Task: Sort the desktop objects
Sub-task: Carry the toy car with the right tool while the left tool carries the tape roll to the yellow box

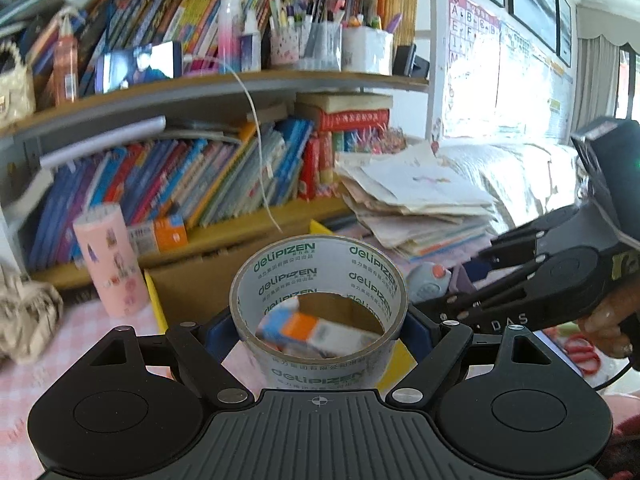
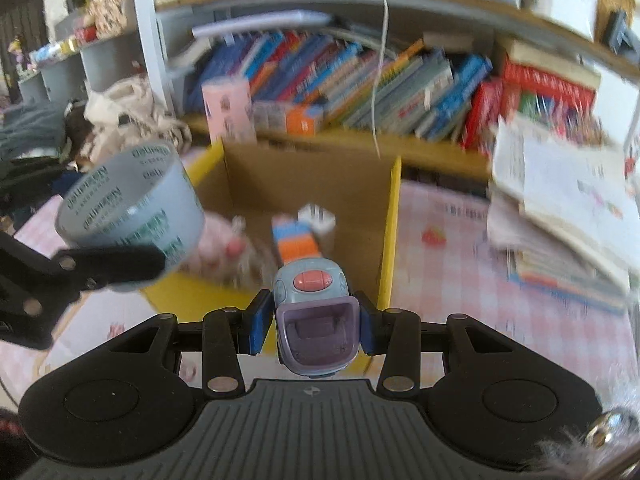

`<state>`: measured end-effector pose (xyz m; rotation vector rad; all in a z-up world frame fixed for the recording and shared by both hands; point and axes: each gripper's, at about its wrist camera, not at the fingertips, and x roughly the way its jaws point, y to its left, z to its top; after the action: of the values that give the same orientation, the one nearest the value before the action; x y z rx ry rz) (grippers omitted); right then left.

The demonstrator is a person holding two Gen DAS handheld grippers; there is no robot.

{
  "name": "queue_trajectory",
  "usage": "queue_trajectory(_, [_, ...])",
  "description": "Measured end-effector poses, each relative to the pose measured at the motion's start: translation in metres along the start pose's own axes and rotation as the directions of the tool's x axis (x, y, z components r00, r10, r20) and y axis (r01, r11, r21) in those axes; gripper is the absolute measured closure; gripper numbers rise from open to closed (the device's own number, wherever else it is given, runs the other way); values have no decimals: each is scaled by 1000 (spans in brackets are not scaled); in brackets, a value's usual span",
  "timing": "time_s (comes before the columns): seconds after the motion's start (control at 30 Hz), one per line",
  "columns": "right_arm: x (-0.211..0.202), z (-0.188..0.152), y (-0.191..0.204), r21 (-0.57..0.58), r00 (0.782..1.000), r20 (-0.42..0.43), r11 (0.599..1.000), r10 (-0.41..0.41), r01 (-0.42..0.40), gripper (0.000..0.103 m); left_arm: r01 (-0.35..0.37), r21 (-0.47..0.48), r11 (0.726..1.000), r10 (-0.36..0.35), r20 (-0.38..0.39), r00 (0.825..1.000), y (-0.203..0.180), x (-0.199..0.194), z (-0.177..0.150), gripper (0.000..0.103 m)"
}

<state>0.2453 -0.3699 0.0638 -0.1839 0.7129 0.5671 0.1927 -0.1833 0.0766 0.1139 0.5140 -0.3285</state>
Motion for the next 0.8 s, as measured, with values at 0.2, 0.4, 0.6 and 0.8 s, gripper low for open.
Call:
queue_trajectory(0.2, [39, 38, -6, -59, 999, 37, 998, 23, -21, 63, -92, 23, 995, 92, 28, 995, 27, 29, 26, 19])
queue_trajectory(0.4, [100, 66, -7, -113, 999, -18, 993, 38, -40, 63, -162, 51, 985, 164, -32, 986, 48, 76, 31, 19])
queue_trajectory(0.6, [154, 77, -5, -208, 995, -103, 978, 1, -22, 63, -189, 18, 982, 189, -133, 973, 74, 119, 21, 19])
queue_trajectory(0.8, [192, 81, -4, -299, 984, -172, 954, -42, -11, 62, -191, 22, 981, 192, -212, 958, 86, 149, 10, 19])
